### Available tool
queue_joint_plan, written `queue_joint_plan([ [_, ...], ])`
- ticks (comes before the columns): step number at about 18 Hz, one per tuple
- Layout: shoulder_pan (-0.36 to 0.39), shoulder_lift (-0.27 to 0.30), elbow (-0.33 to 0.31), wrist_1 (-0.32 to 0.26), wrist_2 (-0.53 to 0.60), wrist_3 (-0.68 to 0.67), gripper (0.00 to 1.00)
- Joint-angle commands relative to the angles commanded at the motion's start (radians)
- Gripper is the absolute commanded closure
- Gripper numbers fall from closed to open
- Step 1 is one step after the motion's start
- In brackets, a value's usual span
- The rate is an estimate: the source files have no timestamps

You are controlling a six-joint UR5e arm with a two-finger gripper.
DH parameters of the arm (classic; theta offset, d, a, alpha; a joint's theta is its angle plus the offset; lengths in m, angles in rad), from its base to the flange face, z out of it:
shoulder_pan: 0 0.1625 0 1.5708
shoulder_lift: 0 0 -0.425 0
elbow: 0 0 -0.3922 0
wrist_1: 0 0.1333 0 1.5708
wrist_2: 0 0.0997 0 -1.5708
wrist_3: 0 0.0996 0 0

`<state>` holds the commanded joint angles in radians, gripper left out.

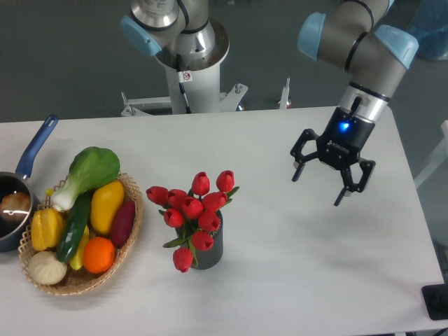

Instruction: Insert the flowers into the vase

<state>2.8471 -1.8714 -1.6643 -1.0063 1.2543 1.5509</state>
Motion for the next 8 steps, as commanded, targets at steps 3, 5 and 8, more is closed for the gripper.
queue_joint_plan([
  [3,0.021,0.012,-0.012,-0.003,0.023,0.000,0.00],
  [5,0.046,0.031,-0.009,-0.005,0.092,0.002,0.00],
  [8,0.067,0.034,-0.012,-0.006,0.178,0.002,0.00],
])
